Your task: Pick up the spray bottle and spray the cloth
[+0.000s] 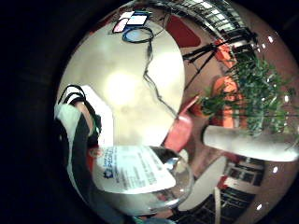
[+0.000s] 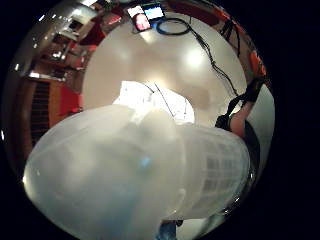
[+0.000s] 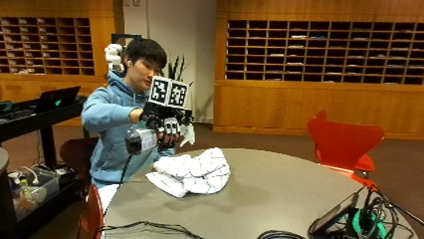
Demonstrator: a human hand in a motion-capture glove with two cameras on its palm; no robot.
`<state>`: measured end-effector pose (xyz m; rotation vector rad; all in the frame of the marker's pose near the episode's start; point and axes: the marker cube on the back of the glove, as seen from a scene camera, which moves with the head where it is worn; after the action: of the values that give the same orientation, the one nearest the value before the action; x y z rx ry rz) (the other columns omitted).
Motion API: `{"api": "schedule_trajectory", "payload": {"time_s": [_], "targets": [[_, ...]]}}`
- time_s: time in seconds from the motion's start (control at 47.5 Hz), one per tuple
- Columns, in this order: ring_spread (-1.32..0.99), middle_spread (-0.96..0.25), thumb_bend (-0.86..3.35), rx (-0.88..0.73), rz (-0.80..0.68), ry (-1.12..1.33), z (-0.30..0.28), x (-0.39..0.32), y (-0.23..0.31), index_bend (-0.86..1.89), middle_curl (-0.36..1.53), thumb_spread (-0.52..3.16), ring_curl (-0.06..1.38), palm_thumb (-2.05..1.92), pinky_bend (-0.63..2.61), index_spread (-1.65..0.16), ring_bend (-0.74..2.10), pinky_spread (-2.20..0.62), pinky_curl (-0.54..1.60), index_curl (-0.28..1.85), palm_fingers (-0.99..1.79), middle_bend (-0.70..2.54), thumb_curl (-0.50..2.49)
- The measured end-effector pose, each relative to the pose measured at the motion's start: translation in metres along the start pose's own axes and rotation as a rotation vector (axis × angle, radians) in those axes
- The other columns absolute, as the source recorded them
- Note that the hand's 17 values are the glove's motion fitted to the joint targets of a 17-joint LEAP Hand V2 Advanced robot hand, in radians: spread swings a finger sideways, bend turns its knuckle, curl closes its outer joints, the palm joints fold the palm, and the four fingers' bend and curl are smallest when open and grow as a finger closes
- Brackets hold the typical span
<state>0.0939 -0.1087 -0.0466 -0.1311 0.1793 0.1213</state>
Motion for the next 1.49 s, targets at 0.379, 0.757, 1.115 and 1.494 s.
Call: {"api": "schedule_trajectory", "payload": {"time_s": [0.379,0.757,1.115,1.494], "targets": [[-0.2,-0.17,-0.03,-0.097,-0.045,0.228,0.046,-0.025,-0.013,0.41,0.46,0.08,0.44,0.92,0.33,-0.21,0.52,-0.3,0.4,0.5,1.39,0.54,0.73],[-0.2,-0.17,-0.03,-0.086,-0.05,0.238,0.018,-0.026,-0.009,0.41,0.46,0.08,0.44,0.92,0.33,-0.21,0.52,-0.3,0.41,0.5,1.39,0.54,0.74],[-0.2,-0.17,-0.04,-0.055,-0.06,0.23,0.004,-0.031,-0.002,0.42,0.45,0.08,0.44,0.91,0.32,-0.21,0.51,-0.3,0.41,0.5,1.39,0.54,0.75],[-0.2,-0.17,-0.04,0.094,-0.158,0.02,0.008,-0.054,-0.002,0.42,0.45,0.08,0.44,0.91,0.32,-0.21,0.51,-0.3,0.41,0.5,1.39,0.54,0.75]]}}
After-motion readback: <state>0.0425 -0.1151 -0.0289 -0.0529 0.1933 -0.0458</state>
